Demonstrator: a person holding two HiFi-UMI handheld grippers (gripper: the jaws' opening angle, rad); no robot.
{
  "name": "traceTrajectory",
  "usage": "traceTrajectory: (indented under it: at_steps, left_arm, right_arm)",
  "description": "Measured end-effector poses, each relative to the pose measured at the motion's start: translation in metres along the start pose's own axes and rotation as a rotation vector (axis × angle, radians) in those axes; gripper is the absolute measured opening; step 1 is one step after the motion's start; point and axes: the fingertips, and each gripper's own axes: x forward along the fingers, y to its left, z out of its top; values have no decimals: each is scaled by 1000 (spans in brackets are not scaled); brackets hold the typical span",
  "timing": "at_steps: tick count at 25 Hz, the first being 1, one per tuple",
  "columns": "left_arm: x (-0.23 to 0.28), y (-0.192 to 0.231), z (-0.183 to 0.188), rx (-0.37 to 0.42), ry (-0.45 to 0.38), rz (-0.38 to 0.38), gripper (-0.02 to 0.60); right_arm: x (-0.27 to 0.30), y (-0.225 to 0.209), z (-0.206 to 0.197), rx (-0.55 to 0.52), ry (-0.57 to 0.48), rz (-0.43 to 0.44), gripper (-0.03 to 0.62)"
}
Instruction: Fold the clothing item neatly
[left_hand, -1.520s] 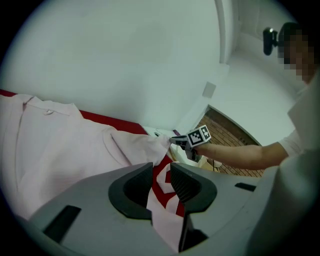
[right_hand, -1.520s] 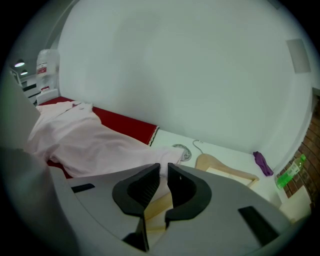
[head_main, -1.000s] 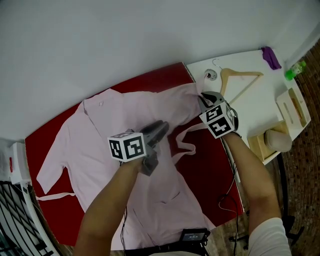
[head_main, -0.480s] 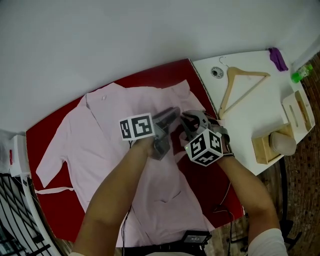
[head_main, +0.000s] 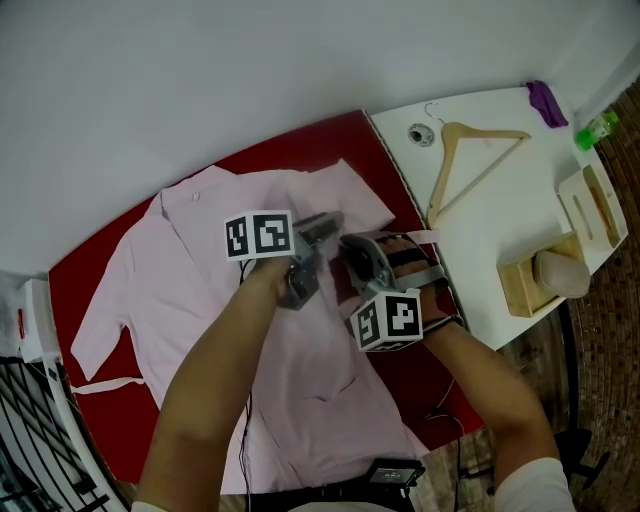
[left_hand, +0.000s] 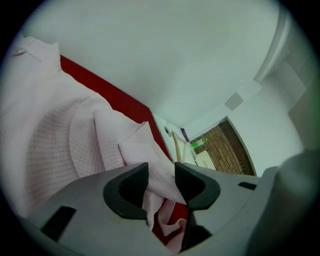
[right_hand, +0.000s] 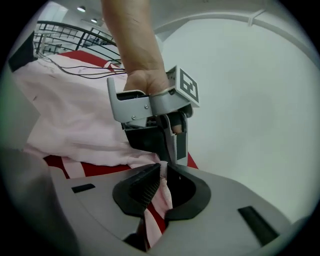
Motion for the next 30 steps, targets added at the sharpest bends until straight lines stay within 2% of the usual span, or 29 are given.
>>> traceTrajectory:
  at_steps: [9,13,16,17,18,25,30]
  left_arm:
    - [-16,11,-7,28,136,84,152]
    - [-22,22,-25,105,241,161,152]
    - [-26,27,-32,153,268,188,141]
    - [-29,27,-32,158,259,185,77]
    - [-31,26,-29,154,235,175,40]
    - [-56,-2,3,112,-36,-14,30]
    - [-91,-21,26,128,-204,-127,30]
  right_arm:
    - [-7,16,34,-178,-21,-66,49]
    - [-6,28,43,-248,-15,-59,49]
    - [-5,36,44,-260,-2,-44,49]
    - [-4,38,43,-255,3,-40,49]
    - [-4,40,42,-250,9,-38,49]
    - [-6,39,39,-192,41,-51,49]
    - [-8,22,60,-128,20,-107,49]
